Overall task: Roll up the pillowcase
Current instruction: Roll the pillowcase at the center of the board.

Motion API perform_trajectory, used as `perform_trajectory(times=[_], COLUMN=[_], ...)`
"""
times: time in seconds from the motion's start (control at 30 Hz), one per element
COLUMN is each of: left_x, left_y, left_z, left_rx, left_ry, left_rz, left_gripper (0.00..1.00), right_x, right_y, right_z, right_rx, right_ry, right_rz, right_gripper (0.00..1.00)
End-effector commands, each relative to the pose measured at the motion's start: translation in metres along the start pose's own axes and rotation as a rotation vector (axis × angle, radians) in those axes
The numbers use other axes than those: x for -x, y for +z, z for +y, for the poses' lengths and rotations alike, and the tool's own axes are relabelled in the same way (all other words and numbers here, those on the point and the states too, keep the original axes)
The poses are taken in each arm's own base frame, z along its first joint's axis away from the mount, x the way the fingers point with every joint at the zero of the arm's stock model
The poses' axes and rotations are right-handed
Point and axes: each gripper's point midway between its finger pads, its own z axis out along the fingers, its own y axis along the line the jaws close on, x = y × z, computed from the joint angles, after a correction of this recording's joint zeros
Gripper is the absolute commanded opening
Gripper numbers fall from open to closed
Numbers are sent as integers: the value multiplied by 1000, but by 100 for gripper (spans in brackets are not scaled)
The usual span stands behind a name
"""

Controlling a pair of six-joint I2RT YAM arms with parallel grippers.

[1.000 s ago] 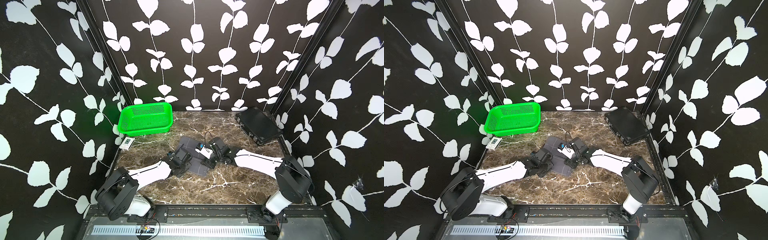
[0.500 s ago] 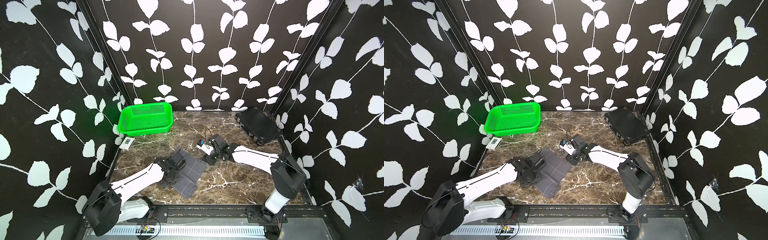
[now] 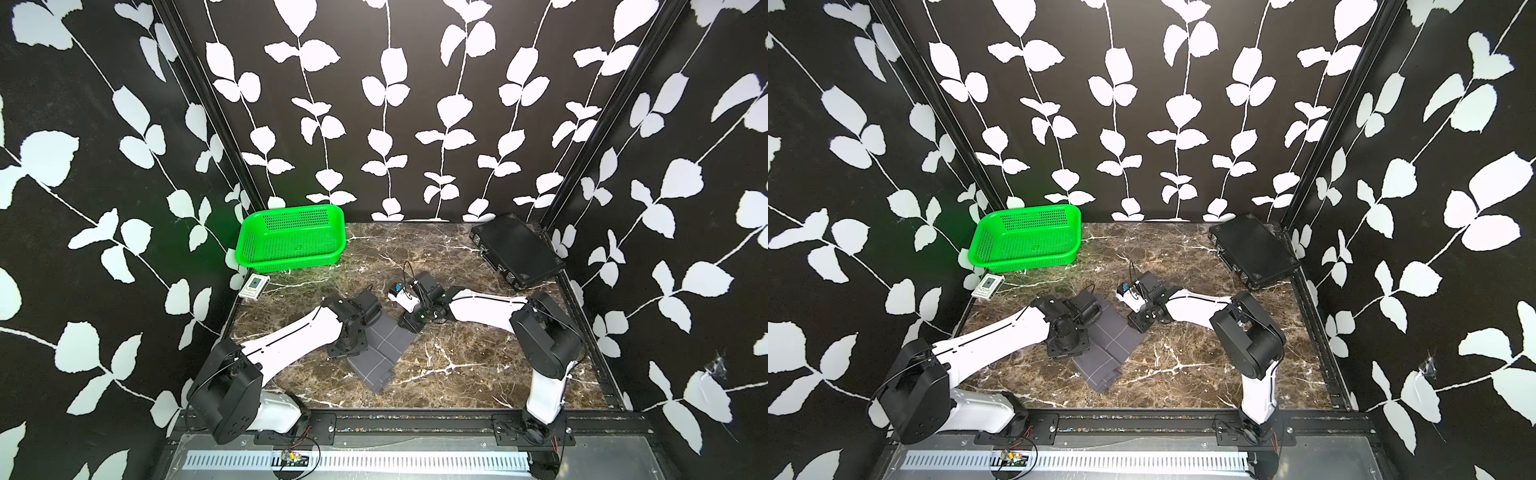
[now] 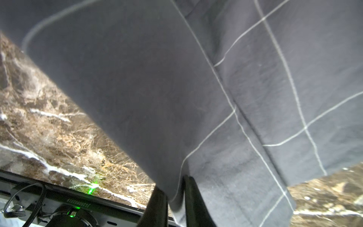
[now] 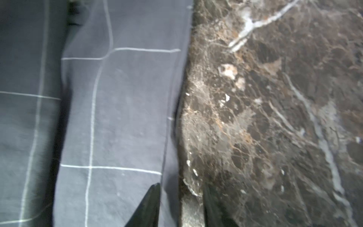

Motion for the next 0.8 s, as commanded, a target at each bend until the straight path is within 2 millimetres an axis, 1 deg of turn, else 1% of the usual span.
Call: perform_trajectory(times=[0.0,0.23,0.3,0.47,0.63,0.77], left_x=[9,28,34,53,74,87], left_y=[-11,-23,-26,-27,-20,-8], left_z=[-5,-26,-36,-64,-88,-108], left_rx=[-11,-51,-72,-124,-144,-173], left_ry=[8,27,31,41,54,56], left_rz=[-18,-53,-65,-89,-104,-103], left_gripper=[19,20,21,21,20,20], right_x=[-17,-30,-32,-35,-28,-27], right_y=[12,18,18,15,8,3], right_z=[7,10,10,12,11,9], right_rx=[41,64,72,114,202,258], right_ry=[17,26,33,88,220,311], right_rz=[32,76,79,68,-15,-64], right_gripper=[34,24,22,20,20,21])
